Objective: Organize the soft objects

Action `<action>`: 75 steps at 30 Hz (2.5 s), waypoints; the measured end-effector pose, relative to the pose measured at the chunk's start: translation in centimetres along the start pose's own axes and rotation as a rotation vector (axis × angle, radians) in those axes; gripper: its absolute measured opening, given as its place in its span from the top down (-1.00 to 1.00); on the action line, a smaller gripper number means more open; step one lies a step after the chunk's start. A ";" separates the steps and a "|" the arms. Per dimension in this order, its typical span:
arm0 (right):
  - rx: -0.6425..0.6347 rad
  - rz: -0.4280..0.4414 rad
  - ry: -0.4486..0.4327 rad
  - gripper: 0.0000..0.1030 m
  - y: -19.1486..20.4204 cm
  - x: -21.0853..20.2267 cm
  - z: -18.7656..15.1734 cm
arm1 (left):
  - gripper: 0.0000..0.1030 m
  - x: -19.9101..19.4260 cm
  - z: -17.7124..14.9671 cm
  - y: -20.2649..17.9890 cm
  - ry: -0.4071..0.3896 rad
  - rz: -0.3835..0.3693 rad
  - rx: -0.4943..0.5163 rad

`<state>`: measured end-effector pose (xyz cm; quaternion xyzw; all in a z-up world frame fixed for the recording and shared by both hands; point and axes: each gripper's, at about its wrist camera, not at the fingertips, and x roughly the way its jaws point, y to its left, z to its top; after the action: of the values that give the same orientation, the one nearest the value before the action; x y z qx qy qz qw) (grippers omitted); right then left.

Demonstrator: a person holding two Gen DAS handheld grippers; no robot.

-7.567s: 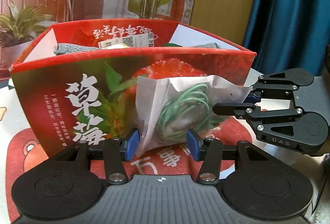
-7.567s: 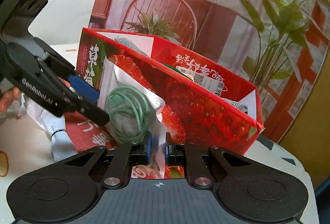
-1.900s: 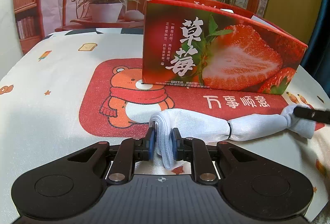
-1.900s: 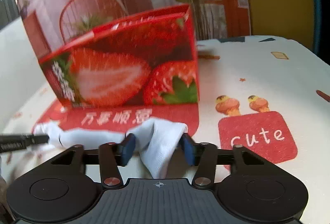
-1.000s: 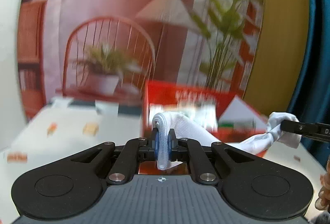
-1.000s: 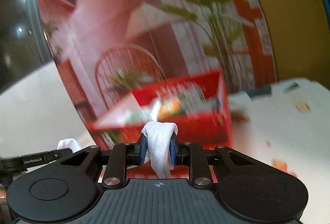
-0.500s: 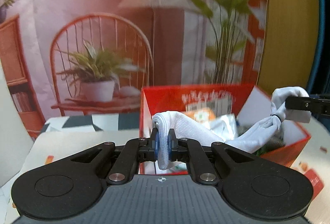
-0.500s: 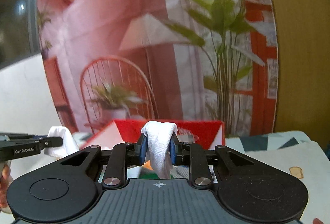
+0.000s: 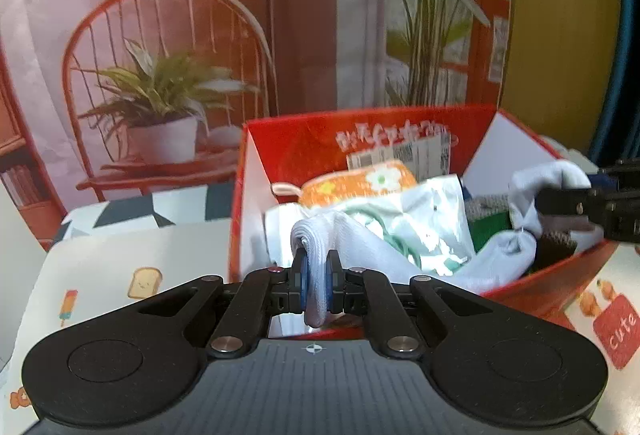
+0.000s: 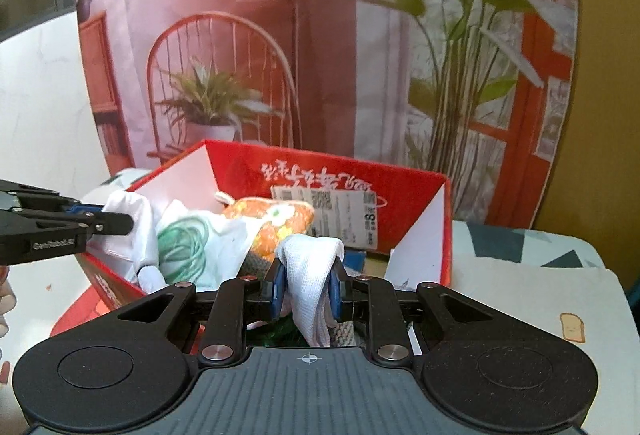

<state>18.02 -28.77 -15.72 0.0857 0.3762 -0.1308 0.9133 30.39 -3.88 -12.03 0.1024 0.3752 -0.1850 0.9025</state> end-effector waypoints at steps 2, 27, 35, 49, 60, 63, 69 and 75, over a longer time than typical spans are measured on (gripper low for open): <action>0.051 0.016 0.011 0.60 -0.5 0.3 0.0 | 0.81 0.2 -0.2 -0.1 0.004 -0.003 0.004; 0.116 -0.033 -0.049 -0.94 -0.6 -1.3 0.3 | -1.00 -4.9 1.1 1.4 -0.090 -0.082 -0.157; 0.095 -0.049 -0.131 -0.99 0.9 -5.8 1.1 | -1.00 -10.3 1.2 -0.1 -0.110 0.070 -0.127; 0.149 -0.090 -0.226 -0.99 5.3 -18.1 0.9 | -1.00 -24.6 0.4 -1.7 -0.228 0.141 -0.181; 0.180 -0.099 -0.243 -0.99 7.3 -26.4 -0.6 | -1.00 -32.7 -0.9 -3.8 -0.289 0.207 -0.169; 0.137 -0.128 -0.274 -0.99 8.1 -28.0 -0.9 | -1.00 -33.2 -0.8 -4.2 -0.303 0.207 -0.161; 0.140 -0.133 -0.282 -0.99 8.3 -28.8 -0.9 | -1.00 -33.3 -1.0 -4.5 -0.309 0.204 -0.160; 0.130 -0.138 -0.273 -0.99 8.4 -28.7 -1.0 | -1.00 -33.2 -1.2 -4.1 -0.309 0.203 -0.162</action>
<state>0.33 -15.56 4.42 0.1002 0.2442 -0.2277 0.9373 6.39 1.28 10.65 0.0372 0.2338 -0.0760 0.9686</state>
